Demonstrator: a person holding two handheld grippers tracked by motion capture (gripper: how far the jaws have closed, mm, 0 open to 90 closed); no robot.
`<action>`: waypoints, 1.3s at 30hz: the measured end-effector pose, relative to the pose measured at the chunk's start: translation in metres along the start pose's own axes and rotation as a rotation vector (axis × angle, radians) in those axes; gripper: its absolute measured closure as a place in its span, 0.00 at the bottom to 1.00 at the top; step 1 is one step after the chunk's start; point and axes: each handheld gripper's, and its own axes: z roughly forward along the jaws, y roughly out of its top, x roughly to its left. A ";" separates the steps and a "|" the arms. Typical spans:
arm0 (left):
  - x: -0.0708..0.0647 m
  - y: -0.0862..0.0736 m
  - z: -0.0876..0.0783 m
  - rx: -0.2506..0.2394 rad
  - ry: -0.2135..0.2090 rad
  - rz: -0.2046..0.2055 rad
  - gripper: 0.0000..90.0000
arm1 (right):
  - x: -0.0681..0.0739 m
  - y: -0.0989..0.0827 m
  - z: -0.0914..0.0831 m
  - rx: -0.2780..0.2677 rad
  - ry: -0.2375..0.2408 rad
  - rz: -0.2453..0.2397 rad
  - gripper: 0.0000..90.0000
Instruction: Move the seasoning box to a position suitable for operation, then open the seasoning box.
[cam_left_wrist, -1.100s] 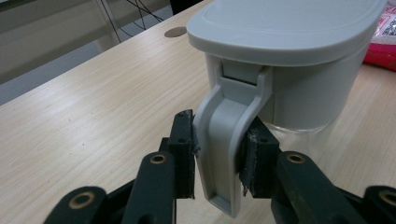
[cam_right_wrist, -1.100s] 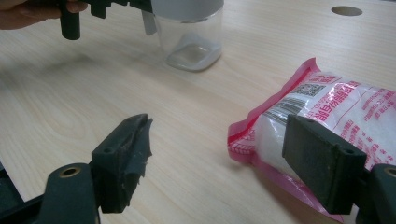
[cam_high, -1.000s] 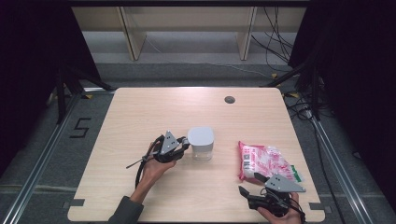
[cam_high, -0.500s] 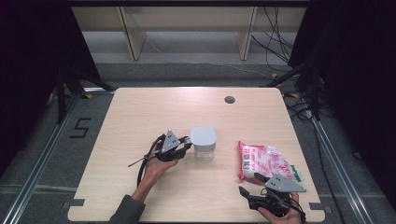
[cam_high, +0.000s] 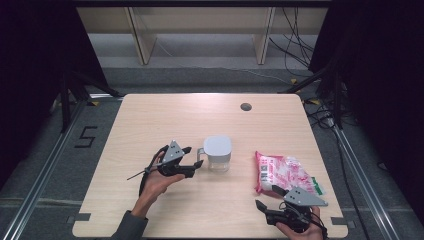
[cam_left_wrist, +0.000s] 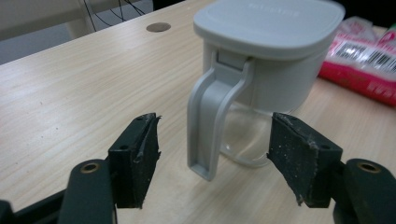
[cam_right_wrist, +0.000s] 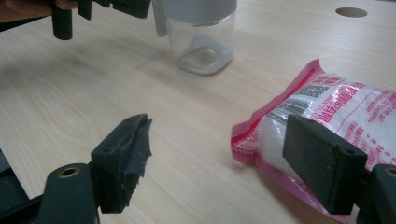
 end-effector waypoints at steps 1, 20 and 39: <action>-0.002 0.004 -0.003 0.004 -0.005 0.003 0.35 | 0.000 0.000 0.000 -0.001 0.001 0.002 0.27; 0.000 0.024 -0.013 -0.096 0.070 -0.067 0.97 | -0.001 0.000 0.003 0.012 0.003 0.007 0.26; -0.007 0.042 0.005 -0.126 0.028 -0.037 0.99 | -0.001 0.000 0.006 0.021 -0.013 -0.001 0.26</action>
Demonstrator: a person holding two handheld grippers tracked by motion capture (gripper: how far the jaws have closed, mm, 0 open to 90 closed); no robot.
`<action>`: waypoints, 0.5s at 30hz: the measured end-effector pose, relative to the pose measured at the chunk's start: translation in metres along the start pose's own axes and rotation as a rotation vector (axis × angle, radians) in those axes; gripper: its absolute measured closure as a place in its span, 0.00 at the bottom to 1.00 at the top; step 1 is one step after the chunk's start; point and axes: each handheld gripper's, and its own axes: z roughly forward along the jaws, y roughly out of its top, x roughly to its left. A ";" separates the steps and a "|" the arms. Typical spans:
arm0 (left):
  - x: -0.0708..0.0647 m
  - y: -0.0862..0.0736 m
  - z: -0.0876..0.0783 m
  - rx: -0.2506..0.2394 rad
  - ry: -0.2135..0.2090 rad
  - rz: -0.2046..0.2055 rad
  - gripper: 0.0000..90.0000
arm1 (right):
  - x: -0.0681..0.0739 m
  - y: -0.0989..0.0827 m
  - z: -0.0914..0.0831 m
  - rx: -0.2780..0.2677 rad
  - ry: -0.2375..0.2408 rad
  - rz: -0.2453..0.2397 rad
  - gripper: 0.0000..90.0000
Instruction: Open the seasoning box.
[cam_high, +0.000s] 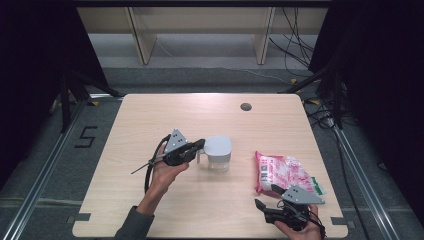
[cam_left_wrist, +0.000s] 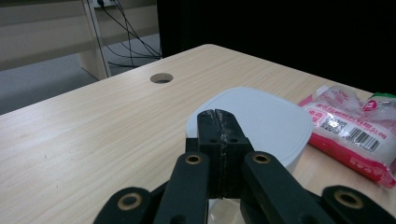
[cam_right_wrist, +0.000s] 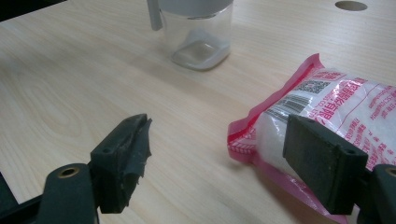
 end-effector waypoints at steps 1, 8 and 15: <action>0.001 -0.001 0.002 0.007 0.001 -0.001 0.99 | -0.001 0.000 0.000 0.000 0.005 0.000 0.26; 0.003 -0.004 0.003 -0.015 -0.005 -0.027 0.99 | 0.000 0.000 0.001 -0.007 -0.007 0.017 0.20; 0.004 -0.005 0.003 -0.020 -0.012 -0.036 0.99 | 0.002 0.007 0.008 -0.020 -0.021 0.006 0.18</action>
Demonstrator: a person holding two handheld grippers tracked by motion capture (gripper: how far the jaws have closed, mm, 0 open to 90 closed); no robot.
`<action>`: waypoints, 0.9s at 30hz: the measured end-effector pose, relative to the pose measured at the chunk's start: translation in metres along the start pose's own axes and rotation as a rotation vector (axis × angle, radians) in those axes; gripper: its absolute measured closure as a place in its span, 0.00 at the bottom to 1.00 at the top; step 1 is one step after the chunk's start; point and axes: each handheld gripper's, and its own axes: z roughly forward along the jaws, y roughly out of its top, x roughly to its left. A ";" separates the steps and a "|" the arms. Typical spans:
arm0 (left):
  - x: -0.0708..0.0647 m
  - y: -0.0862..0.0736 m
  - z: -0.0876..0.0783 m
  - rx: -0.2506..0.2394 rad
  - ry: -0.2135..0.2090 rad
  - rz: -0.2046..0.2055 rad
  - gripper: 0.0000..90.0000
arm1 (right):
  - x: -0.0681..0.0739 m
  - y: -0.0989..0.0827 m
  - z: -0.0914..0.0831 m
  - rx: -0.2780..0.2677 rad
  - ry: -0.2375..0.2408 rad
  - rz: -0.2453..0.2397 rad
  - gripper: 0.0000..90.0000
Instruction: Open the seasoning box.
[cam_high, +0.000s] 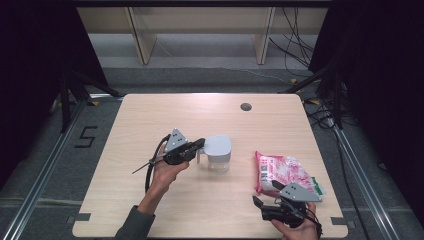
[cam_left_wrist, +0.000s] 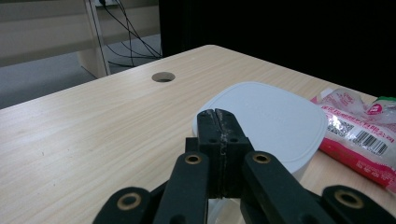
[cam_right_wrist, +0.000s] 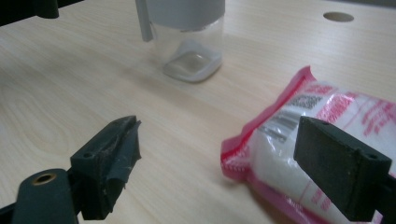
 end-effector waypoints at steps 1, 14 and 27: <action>0.000 0.000 0.000 -0.002 0.002 0.000 0.99 | 0.000 0.006 0.005 -0.027 0.007 -0.029 0.23; 0.001 -0.001 -0.001 -0.004 0.001 0.020 0.99 | -0.007 0.049 0.052 -0.040 0.044 -0.100 0.83; 0.003 -0.004 -0.002 0.022 0.025 0.028 0.98 | -0.012 0.084 0.082 -0.099 0.063 -0.128 0.99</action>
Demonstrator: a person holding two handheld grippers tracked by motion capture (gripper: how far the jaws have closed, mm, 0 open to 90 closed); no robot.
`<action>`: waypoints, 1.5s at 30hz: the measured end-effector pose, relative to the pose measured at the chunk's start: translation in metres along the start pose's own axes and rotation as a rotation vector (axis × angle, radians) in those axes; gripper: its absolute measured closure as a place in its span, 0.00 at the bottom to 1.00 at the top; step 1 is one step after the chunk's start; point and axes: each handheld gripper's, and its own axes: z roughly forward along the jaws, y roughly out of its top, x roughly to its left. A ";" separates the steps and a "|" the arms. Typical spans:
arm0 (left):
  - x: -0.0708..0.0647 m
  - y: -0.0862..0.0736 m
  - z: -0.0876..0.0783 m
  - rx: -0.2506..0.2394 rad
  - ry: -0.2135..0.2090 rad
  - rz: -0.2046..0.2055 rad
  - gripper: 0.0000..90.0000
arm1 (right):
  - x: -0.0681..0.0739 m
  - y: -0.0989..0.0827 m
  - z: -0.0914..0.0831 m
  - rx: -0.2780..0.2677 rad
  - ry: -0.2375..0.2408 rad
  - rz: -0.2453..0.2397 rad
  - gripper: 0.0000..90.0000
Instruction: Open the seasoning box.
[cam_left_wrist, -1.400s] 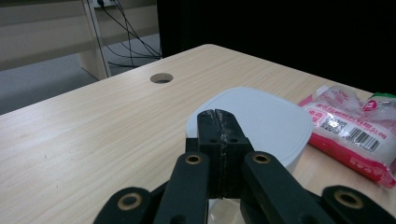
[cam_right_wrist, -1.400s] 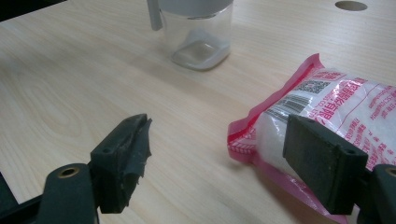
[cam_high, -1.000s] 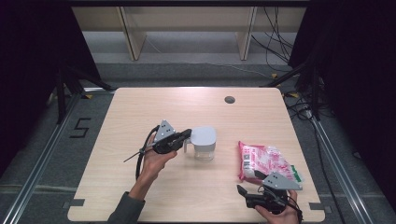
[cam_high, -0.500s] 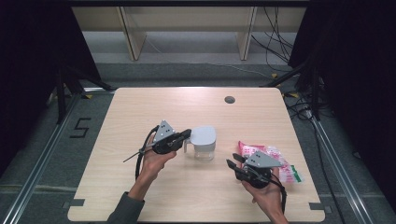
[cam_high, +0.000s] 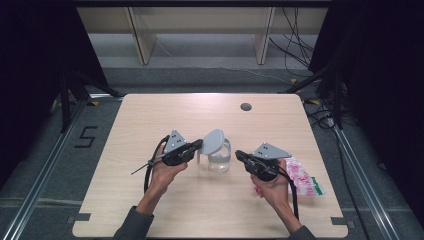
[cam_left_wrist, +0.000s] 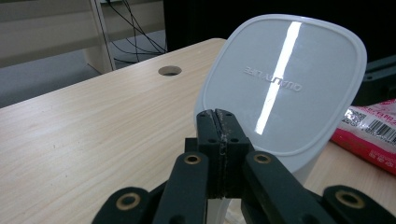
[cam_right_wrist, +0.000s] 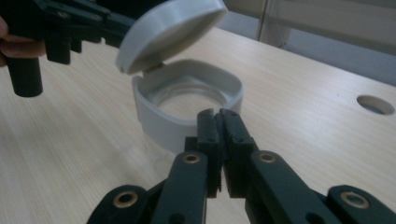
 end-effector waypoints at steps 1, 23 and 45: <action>0.001 0.000 0.000 -0.004 -0.007 -0.002 0.98 | 0.001 0.005 0.003 0.022 0.011 -0.011 0.99; -0.004 -0.010 -0.043 0.046 -0.003 0.115 0.63 | 0.021 0.032 0.032 -0.032 0.052 -0.018 1.00; -0.015 -0.058 -0.057 0.212 -0.063 0.089 0.33 | 0.045 0.043 0.041 -0.027 0.113 -0.055 1.00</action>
